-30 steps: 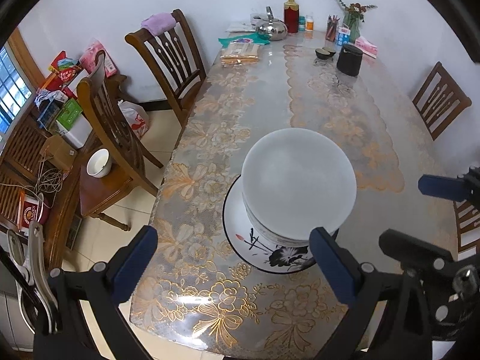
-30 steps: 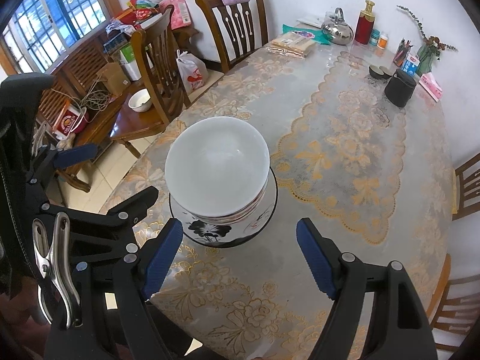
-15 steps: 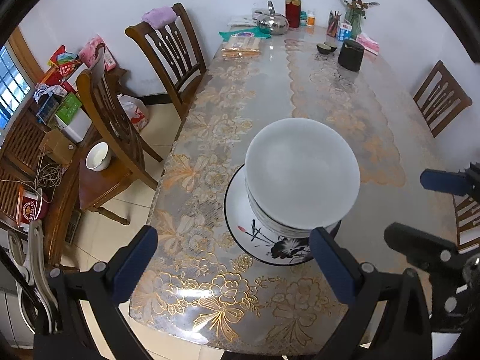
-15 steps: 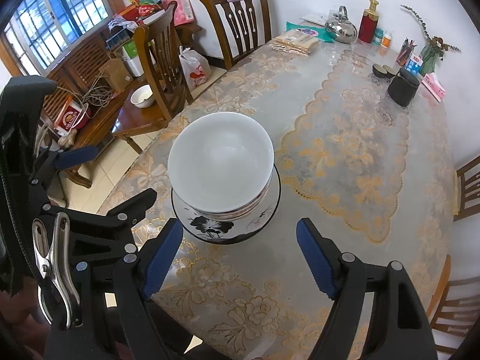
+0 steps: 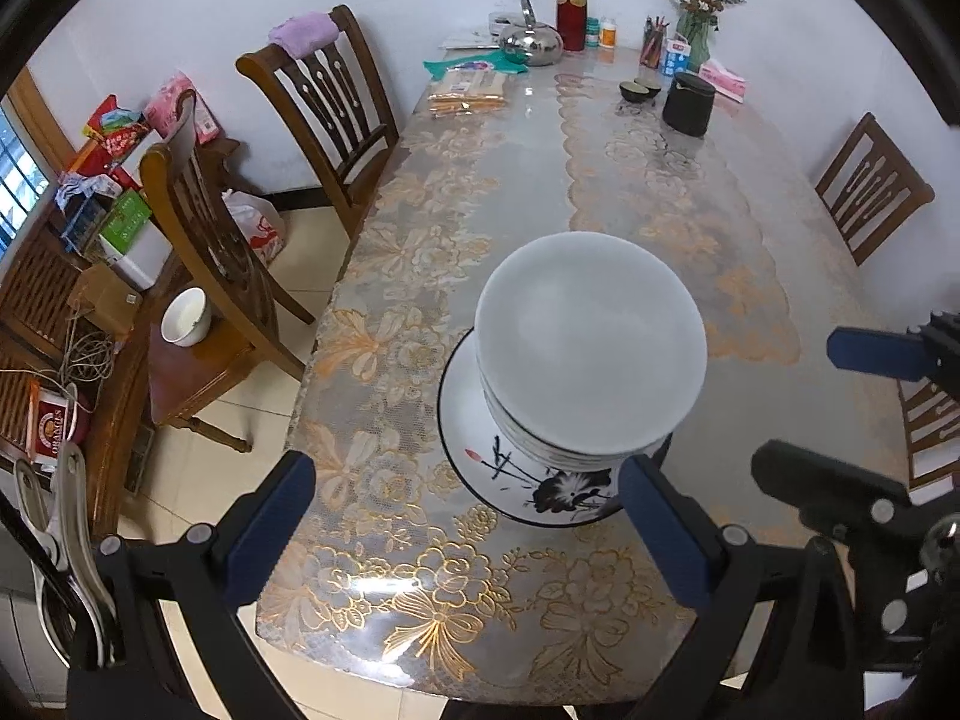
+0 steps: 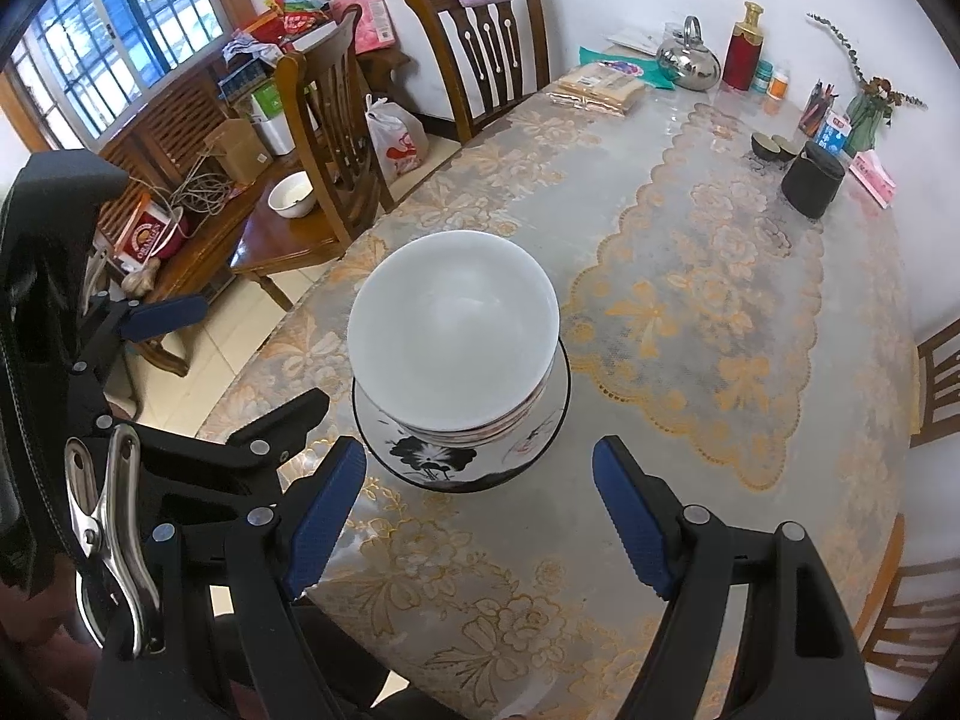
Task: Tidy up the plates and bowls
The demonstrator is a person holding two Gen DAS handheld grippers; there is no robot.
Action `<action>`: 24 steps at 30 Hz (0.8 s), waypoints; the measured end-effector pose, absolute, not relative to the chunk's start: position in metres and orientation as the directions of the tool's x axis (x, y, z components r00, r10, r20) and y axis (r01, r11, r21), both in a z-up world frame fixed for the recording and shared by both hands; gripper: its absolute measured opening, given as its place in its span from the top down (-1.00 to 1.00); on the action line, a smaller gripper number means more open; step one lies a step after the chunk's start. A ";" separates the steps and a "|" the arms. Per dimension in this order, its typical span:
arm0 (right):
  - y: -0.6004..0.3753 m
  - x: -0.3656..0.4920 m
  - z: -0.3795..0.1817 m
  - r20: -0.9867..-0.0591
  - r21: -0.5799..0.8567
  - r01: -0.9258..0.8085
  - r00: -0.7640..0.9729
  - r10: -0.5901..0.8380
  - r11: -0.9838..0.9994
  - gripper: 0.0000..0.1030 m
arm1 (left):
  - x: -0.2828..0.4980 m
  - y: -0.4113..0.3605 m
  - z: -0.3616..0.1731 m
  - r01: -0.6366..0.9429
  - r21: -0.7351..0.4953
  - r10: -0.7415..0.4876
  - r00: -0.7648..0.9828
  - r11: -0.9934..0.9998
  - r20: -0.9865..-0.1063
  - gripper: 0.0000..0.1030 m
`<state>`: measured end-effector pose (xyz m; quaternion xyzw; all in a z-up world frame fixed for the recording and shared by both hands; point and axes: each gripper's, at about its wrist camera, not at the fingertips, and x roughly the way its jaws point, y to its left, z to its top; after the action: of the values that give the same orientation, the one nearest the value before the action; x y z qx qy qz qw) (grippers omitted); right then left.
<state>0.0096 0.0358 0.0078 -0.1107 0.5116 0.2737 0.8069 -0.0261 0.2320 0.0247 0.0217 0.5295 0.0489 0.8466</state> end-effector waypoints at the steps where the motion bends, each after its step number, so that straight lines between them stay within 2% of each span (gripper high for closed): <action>1: 0.036 0.010 0.007 -0.888 0.108 -0.554 0.320 0.331 0.825 -0.55 | -0.026 0.232 0.024 -0.060 0.089 0.106 0.434 0.994 -0.895 -0.99; 24: 0.037 0.011 0.005 -0.888 0.124 -0.553 0.309 0.341 0.824 -0.55 | -0.025 0.237 0.019 -0.058 0.060 0.079 0.416 0.997 -0.906 -0.99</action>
<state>0.0113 0.0371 0.0048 -0.1025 0.5175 0.2785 0.8026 -0.0250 0.2367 0.0192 0.0097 0.5390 0.0407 0.8413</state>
